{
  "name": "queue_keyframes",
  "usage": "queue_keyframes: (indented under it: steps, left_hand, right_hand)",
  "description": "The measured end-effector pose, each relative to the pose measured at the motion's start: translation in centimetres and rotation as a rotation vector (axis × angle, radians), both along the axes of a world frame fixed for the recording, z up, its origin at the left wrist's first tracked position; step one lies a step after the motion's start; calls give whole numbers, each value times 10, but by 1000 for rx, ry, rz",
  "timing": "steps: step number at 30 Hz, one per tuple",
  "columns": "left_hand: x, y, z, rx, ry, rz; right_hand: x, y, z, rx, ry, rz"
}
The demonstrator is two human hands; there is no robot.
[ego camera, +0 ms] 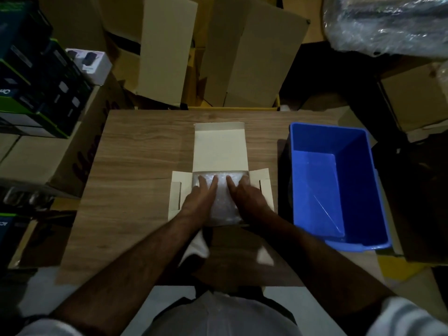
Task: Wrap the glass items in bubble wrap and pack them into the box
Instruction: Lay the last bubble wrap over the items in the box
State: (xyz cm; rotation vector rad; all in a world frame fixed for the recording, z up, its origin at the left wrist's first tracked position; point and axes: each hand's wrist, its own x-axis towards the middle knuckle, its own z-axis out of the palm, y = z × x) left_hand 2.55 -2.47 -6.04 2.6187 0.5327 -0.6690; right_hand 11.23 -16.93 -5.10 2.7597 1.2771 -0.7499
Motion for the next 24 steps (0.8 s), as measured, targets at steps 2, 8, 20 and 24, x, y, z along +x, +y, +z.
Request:
queue_keyframes:
  steps: [2, 8, 20, 24]
  left_hand:
    - [-6, -7, -6, -40, -35, 51]
    - [-4, 5, 0, -219, 83, 75]
    - [0, -5, -16, -200, 117, 140]
    - [-4, -9, -10, -209, 71, 153]
  right_hand:
    - [-2, -1, -5, 20, 16, -30]
    - [-3, -1, -10, -3, 98, -57]
    - [-22, -1, -24, 35, 53, -106]
    - [-24, -2, -27, 37, 45, -102]
